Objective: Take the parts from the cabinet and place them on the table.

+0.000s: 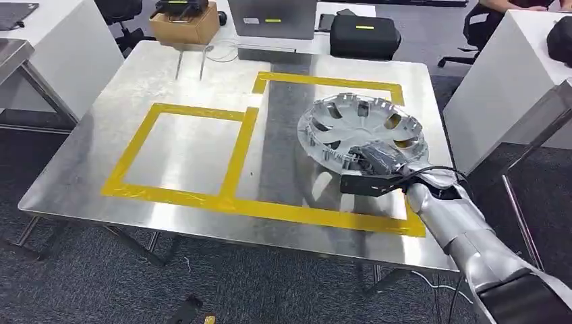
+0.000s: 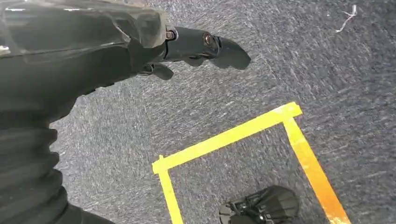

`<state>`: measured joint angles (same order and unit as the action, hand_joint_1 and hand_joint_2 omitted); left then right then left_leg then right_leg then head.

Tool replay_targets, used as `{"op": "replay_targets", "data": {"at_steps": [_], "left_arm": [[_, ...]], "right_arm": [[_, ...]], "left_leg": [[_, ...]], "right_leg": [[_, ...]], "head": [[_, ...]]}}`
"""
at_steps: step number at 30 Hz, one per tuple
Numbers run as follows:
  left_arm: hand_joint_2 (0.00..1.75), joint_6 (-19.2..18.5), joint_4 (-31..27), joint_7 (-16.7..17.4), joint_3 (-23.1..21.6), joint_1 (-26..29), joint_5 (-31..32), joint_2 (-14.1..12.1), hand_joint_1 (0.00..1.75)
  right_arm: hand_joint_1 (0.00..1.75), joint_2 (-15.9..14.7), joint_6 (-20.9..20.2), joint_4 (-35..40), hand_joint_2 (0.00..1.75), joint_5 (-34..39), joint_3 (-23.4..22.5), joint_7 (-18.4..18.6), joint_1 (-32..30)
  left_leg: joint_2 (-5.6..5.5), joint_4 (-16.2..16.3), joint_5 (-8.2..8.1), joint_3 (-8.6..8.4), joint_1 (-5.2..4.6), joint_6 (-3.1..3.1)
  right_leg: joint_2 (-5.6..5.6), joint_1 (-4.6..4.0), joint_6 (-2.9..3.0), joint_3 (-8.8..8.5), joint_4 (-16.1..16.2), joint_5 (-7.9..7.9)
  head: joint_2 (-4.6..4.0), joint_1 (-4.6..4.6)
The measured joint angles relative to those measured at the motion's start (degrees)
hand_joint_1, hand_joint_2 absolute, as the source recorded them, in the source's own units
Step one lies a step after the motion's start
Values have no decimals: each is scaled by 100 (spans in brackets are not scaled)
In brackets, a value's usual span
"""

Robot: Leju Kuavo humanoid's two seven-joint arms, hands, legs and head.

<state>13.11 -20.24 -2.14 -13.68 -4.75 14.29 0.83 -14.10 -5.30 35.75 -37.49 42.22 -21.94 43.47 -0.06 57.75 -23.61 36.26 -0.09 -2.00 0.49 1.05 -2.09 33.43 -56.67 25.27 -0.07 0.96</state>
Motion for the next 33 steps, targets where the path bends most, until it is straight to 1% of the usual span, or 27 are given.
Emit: {"op": "replay_targets", "data": {"at_steps": [1,2,3,4,5,6,7,8,10,11,12,13,15,16,17,18,20,21,22,23,24,26,27,30,31,32,33], "left_arm": [[175,31,-2,-9,-20,-5,-11,9,0],[175,51,-2,-11,-44,-9,-22,17,0],[175,81,0,-9,-60,-19,-24,17,0],[175,86,0,-9,-84,-20,-24,20,0],[175,88,0,-11,-132,-12,-24,28,0],[175,90,2,-11,-151,-4,-35,31,0],[175,90,7,-13,-169,-1,-41,37,0],[175,90,9,-13,-191,-2,-50,39,0],[175,147,9,-46,-228,-3,-55,46,0],[175,162,9,-55,-243,-3,-57,46,0],[175,175,11,-59,-245,-4,-57,44,0],[175,188,13,-61,-254,2,-59,44,0],[175,215,24,-61,-282,9,-120,44,0],[175,221,31,-61,-285,8,-179,28,0],[0,234,35,-64,-285,16,-243,13,0],[0,236,42,-70,-285,21,-306,20,0],[0,234,77,-70,-285,25,-394,2,0],[0,243,94,-70,-285,44,-424,-2,0],[0,265,107,-70,-285,74,-468,-11,0],[0,293,118,-72,-285,100,-483,-20,0],[0,326,131,-74,-285,111,-503,-33,0],[0,337,136,-74,-285,109,-529,-59,0],[0,335,138,-72,-285,96,-531,-72,0],[0,337,149,-50,-285,105,-564,-96,0],[0,357,151,-48,-285,103,-592,-98,0],[0,394,151,-48,-285,105,-612,-94,0],[0,450,151,-50,-285,103,-640,-92,0]], "right_arm": [[175,11,73,136,175,31,53,-15,-51],[175,13,141,248,175,75,103,-29,-85],[175,24,195,393,175,119,182,-42,-110],[175,20,241,500,175,147,232,-42,-152],[175,13,272,648,175,180,307,-42,-207],[175,13,272,742,175,208,355,-42,-257],[175,7,269,844,175,230,407,-42,-306],[175,-9,259,930,175,254,449,-26,-344],[175,-59,245,1077,175,302,534,-2,-378],[175,-81,245,1131,175,311,565,6,-378],[175,-85,243,1179,175,318,595,17,-376],[0,-100,245,1225,0,320,615,19,-381],[0,-127,243,1277,0,344,658,28,-389],[0,-133,241,1306,0,387,676,33,-384],[0,-142,239,1323,0,425,678,37,-371],[0,-144,237,1351,0,470,684,37,-357],[0,-138,213,1376,0,529,715,37,-340],[0,-138,180,1378,0,543,728,35,-340],[0,-140,147,1378,0,566,752,37,-340],[0,-140,97,1378,0,597,776,41,-336],[0,-140,46,1378,0,628,796,68,-327],[0,-138,-98,1378,0,661,840,142,-267],[0,-135,-161,1378,0,678,862,168,-233],[0,-124,-235,1376,0,682,923,240,-173],[0,-122,-166,1374,0,632,954,310,-158],[0,-122,-16,1371,0,557,964,391,-156],[0,-114,225,1371,0,473,984,474,-137]], "left_leg": [[9,-106,59,-100,61,-58],[5,-146,86,-120,51,-87],[3,-151,97,-116,52,-118],[-4,-150,97,-115,43,-118],[-17,-149,90,-115,37,-128],[-35,-148,87,-115,35,-130],[-51,-146,84,-119,35,-128],[-71,-140,80,-121,36,-124],[-98,-105,54,-124,39,-86],[-100,-68,32,-113,36,-55],[-103,-28,-1,-81,-29,-11],[-99,-32,-4,-83,-3,5],[-95,-44,12,-90,16,58],[-95,-17,-17,-85,18,91],[-81,57,-94,-39,29,124],[-62,323,-284,58,40,161],[-43,1265,-725,486,77,224],[-28,1672,-867,678,83,242],[-25,1854,-869,773,85,246],[-25,1709,-743,709,85,239],[-25,1303,-519,507,85,221],[-26,189,-65,-95,83,149],[-28,4,-164,-187,62,125],[-28,2,-119,-188,-1,47],[-26,-48,-83,-207,-3,-8],[-4,-125,-27,-249,57,-73],[-4,-139,-14,-250,46,-106]], "right_leg": [[-3,-10,-30,36,-17,30],[-22,-5,-16,99,-159,109],[-22,7,32,283,-545,299],[-21,8,60,506,-1022,484],[-21,7,68,769,-1548,659],[-22,9,45,961,-1899,737],[-23,20,1,1028,-1942,689],[-24,30,-64,934,-1675,540],[-47,53,-175,413,-526,73],[-78,54,-165,202,-58,-68],[-65,15,-92,156,-54,-89],[-52,12,-40,170,-68,-92],[-45,-22,21,178,-71,-103],[-45,52,63,161,-36,-129],[-40,67,90,138,-34,-131],[-41,75,126,129,-34,-124],[-39,60,137,131,-35,-127],[-39,53,138,131,-36,-126],[-39,48,138,130,-37,-126],[-36,45,138,128,-38,-126],[-32,44,137,123,-38,-126],[-24,37,133,109,-37,-126],[-25,6,115,125,-37,-132],[-26,8,27,140,-11,-168],[-24,-2,-8,128,16,-181],[-32,16,-17,191,-40,-139],[-34,10,6,274,-237,-10]], "head": [[0,-6],[0,-17],[0,-24],[0,-24],[0,-24],[0,-26],[0,-24],[0,-26],[0,-26],[0,-26],[0,-24],[0,-17],[0,-20],[0,-22],[0,-24],[0,5],[0,2],[0,0],[0,-2],[0,-2],[0,0],[0,0],[0,-6],[0,-4],[0,-2],[0,-9],[0,-15]]}}
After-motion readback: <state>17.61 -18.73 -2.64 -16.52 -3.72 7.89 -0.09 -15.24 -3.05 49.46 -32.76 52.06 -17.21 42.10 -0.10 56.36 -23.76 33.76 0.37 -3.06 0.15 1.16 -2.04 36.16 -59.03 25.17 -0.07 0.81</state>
